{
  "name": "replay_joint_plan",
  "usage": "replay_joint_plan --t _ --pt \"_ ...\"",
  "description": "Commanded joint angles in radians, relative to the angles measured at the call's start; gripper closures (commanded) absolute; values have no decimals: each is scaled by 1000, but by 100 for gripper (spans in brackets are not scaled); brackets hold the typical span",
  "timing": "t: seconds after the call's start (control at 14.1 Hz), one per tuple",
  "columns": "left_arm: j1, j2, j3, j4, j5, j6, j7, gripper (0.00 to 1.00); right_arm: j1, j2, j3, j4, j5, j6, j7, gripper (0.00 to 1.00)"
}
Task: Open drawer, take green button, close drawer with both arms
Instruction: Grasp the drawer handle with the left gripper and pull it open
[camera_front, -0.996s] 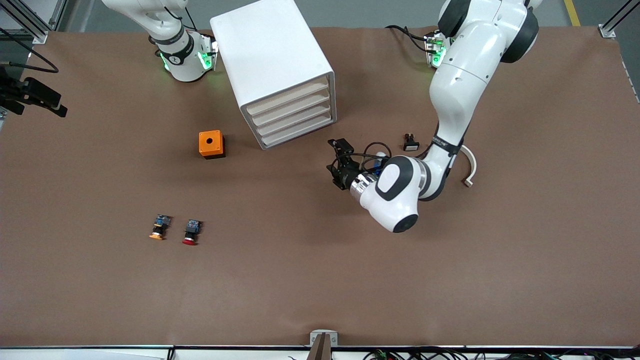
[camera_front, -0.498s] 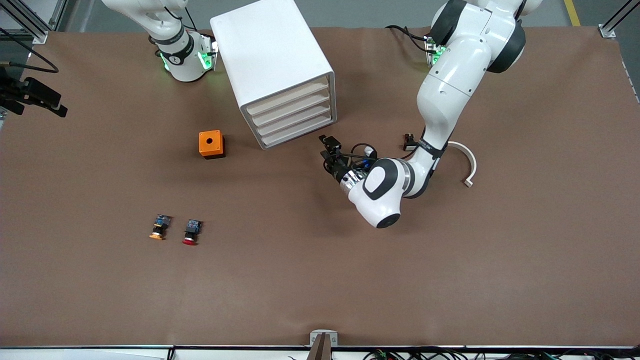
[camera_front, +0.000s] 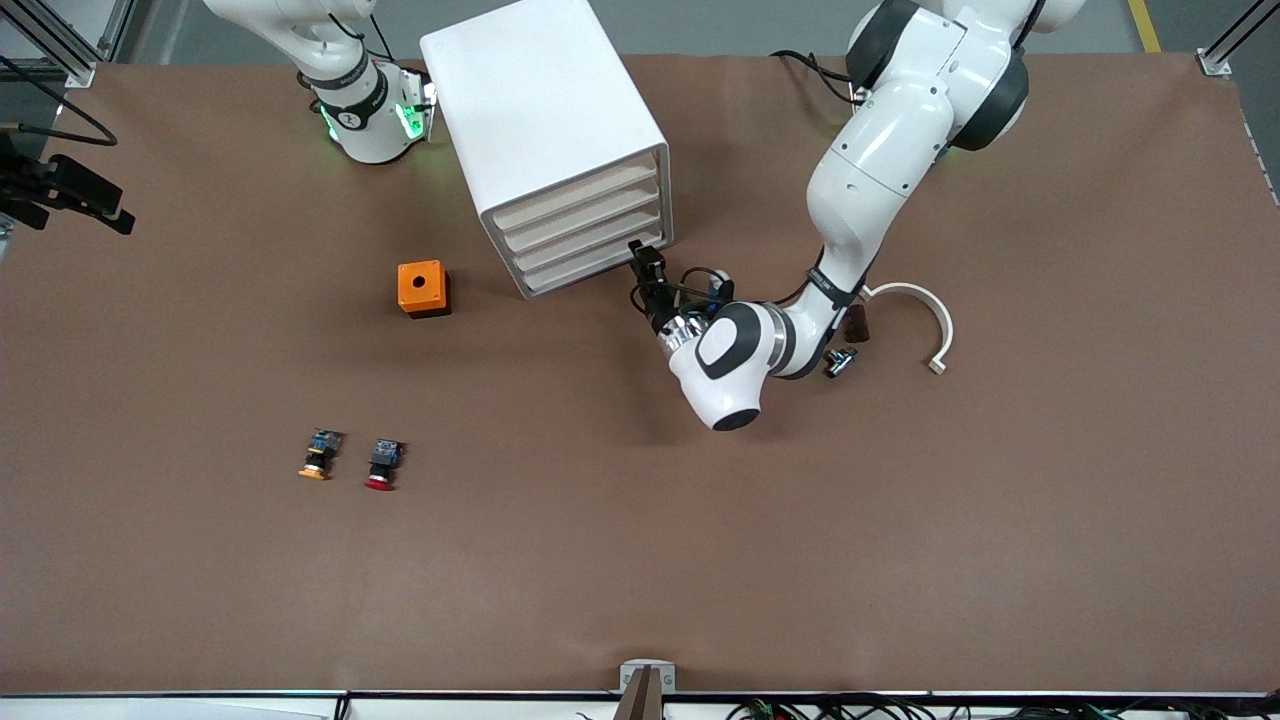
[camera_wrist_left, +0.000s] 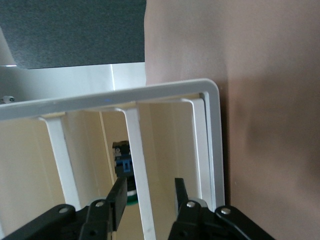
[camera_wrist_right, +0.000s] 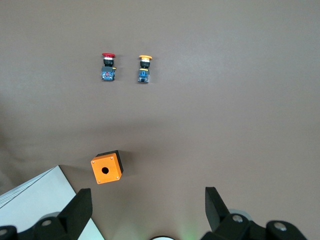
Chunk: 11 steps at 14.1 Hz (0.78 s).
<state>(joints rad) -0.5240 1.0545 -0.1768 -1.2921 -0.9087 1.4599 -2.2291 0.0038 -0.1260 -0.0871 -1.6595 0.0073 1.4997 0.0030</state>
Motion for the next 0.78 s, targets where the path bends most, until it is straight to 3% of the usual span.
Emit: replay_joint_plan --t 0.0,0.43,0.71 --pt "2 1 -18 -26 -19 -32 -17 54 -5 -9 6 -3 -3 -9 12 0" --pt "-31 4 -21 -38 -19 -79 -15 55 -5 -9 6 -3 -3 -10 12 0" --pt "-53 4 -21 -47 -19 -82 -15 63 -5 -11 6 -3 -3 -10 12 0"
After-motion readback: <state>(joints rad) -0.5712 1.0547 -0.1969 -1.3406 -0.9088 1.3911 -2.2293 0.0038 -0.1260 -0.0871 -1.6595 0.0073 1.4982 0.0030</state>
